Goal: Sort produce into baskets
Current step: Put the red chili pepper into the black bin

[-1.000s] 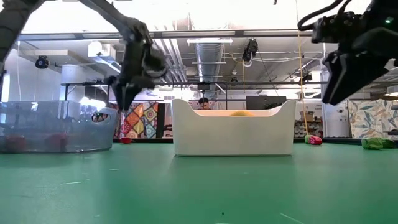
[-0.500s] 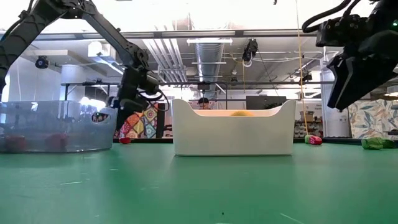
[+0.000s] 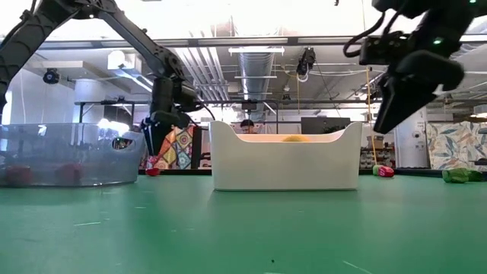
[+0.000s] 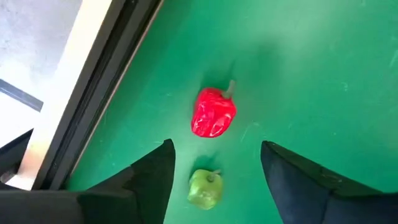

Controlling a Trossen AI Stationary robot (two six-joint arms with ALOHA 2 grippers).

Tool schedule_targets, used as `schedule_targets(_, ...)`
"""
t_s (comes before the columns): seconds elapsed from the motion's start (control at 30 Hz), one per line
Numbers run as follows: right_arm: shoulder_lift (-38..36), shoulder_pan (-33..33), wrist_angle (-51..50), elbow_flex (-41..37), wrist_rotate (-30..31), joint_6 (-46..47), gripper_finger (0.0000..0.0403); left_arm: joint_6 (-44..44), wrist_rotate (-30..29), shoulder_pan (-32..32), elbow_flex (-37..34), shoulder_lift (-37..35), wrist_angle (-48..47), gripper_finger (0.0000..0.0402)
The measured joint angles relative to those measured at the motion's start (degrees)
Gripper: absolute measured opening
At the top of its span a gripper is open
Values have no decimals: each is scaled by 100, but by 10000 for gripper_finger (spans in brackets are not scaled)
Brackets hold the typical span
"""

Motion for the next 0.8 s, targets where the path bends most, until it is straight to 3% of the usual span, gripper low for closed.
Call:
schedule_targets(0.4, 54, -273, 356, 49, -199, -153, 203, 970, 84, 11, -61, 551, 346, 241)
schedule_targets(0.8, 54, -275, 363, 49, -261, -76, 203, 1145, -34, -3, -72, 896, 341, 232)
